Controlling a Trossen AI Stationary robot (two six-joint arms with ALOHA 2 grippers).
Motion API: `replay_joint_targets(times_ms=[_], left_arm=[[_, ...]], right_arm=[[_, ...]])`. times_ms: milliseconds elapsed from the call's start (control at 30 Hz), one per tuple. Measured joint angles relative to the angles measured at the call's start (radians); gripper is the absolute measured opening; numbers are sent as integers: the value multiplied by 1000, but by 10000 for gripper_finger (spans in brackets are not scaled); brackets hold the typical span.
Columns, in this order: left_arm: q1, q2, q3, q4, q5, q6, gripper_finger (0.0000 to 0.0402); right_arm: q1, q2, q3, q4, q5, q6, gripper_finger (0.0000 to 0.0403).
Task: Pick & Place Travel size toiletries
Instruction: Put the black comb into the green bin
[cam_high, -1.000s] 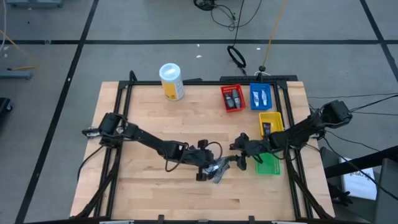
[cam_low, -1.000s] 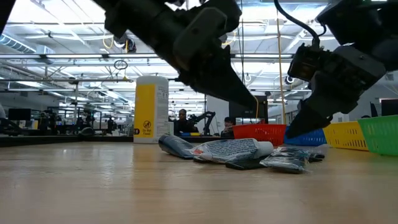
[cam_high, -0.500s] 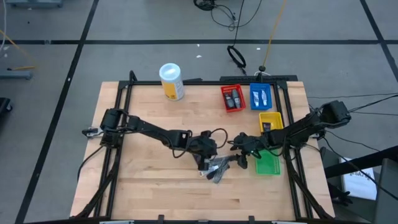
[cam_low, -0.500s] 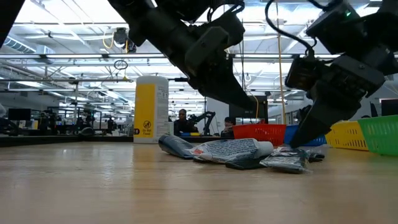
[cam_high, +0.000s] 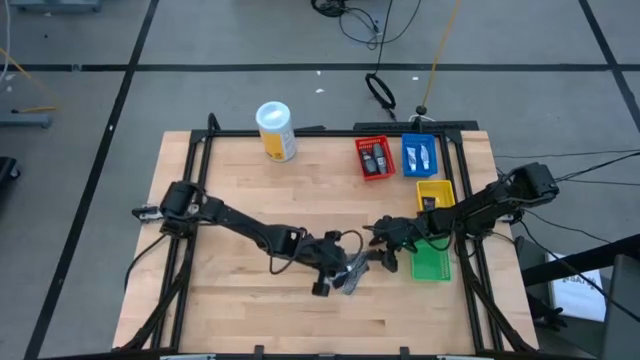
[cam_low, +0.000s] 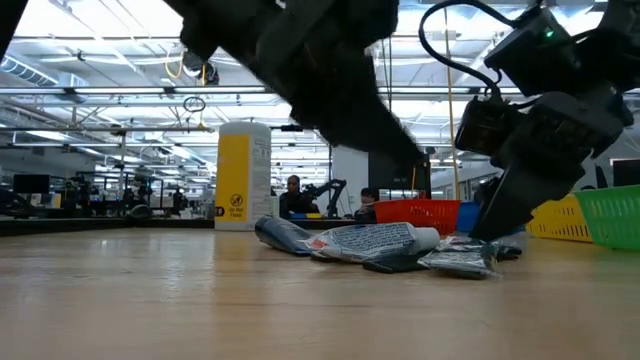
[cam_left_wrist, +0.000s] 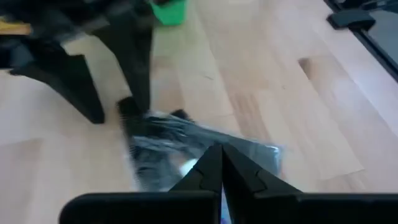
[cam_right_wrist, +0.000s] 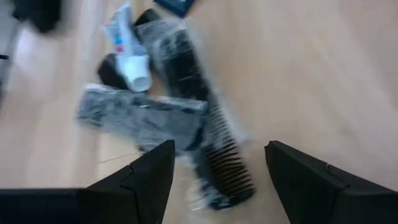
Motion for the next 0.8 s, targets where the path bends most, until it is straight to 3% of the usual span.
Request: replay_joint_targets(times_ms=[233,600,800], left_arm=[[17,116,1,54,-51,-65,7],[85,134,1,52,-86,-109,3],[89,126,1,36,-112,-106,8]], right_arm=[[-13,8,1,-10,-130,67,242],[-13,9,0,-17,-131,58,210],[-51,10,-2,-38,-80,76,195]])
